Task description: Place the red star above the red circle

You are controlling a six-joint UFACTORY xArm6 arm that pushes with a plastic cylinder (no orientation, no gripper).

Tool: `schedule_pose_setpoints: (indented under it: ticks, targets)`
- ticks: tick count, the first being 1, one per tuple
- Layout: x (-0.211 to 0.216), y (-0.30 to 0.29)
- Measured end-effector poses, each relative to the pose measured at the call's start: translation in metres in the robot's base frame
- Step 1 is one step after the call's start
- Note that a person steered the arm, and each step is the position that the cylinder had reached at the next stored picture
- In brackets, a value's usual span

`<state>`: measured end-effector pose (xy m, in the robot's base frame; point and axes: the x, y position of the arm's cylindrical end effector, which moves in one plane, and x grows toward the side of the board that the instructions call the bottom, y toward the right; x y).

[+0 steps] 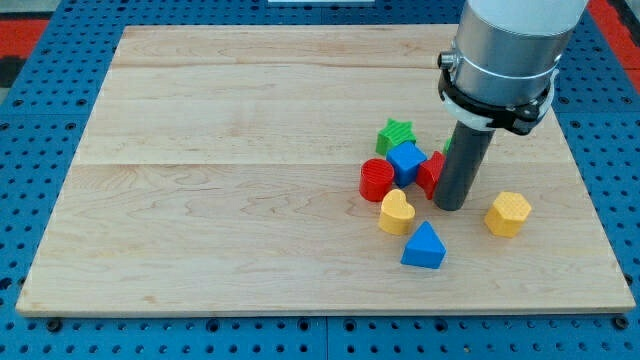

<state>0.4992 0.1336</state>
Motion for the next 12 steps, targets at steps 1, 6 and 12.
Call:
schedule_pose_setpoints:
  ticks: [1,6,12]
  targets:
    - [0.0,-0.023]
    - [-0.008,0.041]
    - [-0.041,-0.11]
